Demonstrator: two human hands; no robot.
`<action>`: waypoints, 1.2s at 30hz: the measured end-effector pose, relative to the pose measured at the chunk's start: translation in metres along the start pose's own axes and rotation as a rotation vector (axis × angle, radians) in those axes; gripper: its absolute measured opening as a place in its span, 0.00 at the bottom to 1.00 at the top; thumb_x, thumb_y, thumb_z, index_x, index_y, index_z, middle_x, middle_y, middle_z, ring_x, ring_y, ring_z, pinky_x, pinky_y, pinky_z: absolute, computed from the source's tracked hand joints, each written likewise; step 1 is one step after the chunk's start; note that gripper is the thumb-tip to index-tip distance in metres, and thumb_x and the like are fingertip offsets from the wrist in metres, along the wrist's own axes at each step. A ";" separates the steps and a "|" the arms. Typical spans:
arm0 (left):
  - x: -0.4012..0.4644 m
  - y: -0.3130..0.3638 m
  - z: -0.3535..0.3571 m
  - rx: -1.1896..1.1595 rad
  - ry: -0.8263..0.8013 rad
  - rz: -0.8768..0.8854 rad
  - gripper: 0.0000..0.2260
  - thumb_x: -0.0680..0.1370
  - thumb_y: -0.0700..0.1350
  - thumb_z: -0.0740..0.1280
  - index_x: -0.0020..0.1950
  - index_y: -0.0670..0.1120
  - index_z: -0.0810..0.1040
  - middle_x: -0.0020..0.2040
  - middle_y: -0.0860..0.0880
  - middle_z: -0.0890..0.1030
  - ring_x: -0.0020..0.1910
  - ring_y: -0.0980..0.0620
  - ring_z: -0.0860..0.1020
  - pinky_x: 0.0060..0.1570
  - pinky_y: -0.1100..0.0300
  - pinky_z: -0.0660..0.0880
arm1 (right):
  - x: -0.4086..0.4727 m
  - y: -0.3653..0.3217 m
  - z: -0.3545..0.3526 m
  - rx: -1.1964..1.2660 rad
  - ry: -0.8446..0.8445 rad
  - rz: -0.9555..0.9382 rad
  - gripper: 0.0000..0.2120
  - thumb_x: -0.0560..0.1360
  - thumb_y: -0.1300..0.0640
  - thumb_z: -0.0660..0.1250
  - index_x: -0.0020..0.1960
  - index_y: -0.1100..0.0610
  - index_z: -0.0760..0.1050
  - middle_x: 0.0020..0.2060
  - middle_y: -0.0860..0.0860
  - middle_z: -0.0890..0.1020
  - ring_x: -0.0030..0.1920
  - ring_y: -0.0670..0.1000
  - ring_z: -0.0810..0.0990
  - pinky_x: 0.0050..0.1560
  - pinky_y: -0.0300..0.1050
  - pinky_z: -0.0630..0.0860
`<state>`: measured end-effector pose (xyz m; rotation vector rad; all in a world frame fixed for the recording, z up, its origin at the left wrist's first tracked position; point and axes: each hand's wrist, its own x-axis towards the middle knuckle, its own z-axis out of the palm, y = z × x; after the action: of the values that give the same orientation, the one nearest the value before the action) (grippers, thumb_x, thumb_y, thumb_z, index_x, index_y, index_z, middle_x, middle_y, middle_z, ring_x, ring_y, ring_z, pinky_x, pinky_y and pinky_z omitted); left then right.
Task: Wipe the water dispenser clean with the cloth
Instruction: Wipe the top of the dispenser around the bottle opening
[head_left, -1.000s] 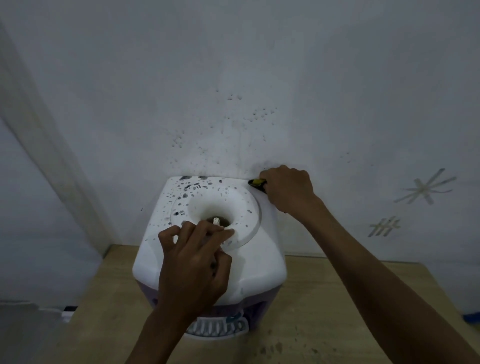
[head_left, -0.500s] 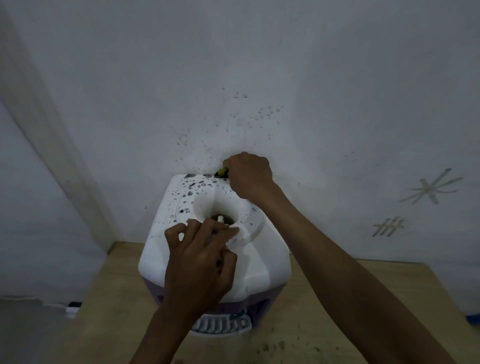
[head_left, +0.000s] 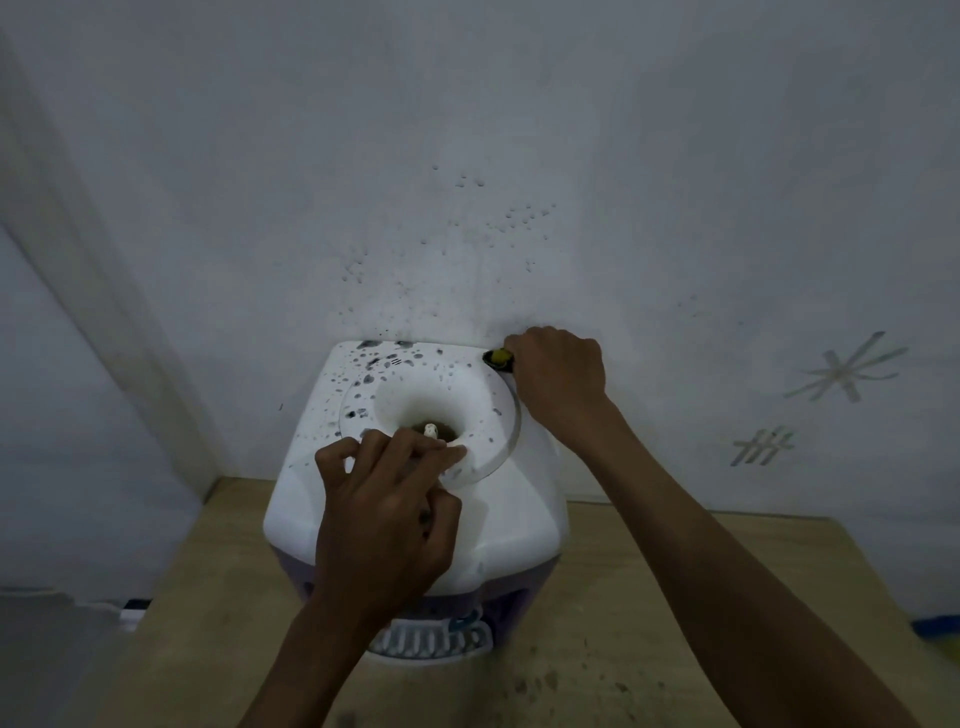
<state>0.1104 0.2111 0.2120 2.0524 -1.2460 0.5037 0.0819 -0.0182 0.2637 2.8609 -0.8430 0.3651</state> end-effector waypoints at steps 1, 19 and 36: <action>0.000 0.000 0.000 -0.002 -0.001 -0.003 0.13 0.74 0.46 0.63 0.53 0.50 0.85 0.52 0.52 0.84 0.51 0.48 0.79 0.59 0.48 0.63 | 0.006 -0.006 -0.003 -0.023 -0.017 0.004 0.05 0.82 0.58 0.63 0.50 0.53 0.78 0.45 0.49 0.77 0.41 0.49 0.71 0.41 0.44 0.62; 0.000 0.000 0.001 0.003 0.024 0.019 0.13 0.74 0.45 0.63 0.54 0.49 0.85 0.52 0.52 0.84 0.50 0.47 0.79 0.58 0.47 0.63 | -0.005 0.005 0.007 0.300 -0.022 0.060 0.14 0.84 0.55 0.59 0.57 0.45 0.83 0.46 0.46 0.78 0.47 0.50 0.78 0.38 0.45 0.69; 0.001 0.000 0.002 0.025 0.049 0.050 0.13 0.75 0.43 0.63 0.52 0.48 0.86 0.51 0.52 0.84 0.49 0.47 0.80 0.56 0.45 0.64 | -0.142 0.002 0.005 0.456 0.146 0.150 0.19 0.82 0.61 0.65 0.67 0.42 0.79 0.65 0.37 0.80 0.48 0.50 0.75 0.35 0.50 0.79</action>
<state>0.1112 0.2092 0.2110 2.0217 -1.2712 0.5918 -0.0337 0.0526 0.2210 3.1244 -1.0665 0.8764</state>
